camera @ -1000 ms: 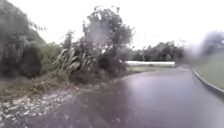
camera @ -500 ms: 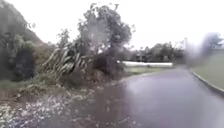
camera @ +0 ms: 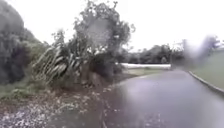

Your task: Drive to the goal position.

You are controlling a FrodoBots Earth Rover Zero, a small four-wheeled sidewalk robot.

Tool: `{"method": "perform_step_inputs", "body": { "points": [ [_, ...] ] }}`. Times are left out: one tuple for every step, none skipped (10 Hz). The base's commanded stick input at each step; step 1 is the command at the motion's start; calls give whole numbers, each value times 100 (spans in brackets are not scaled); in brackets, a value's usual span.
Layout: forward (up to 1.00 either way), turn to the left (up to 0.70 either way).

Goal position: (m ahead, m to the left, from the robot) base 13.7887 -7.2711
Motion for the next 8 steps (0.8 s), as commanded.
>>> {"method": "perform_step_inputs", "body": {
  "points": [
    [70,-14],
    [70,-14],
    [70,-14],
    [70,-14],
    [70,-14],
    [70,-14],
    [70,-14],
    [70,-14]
  ]
}}
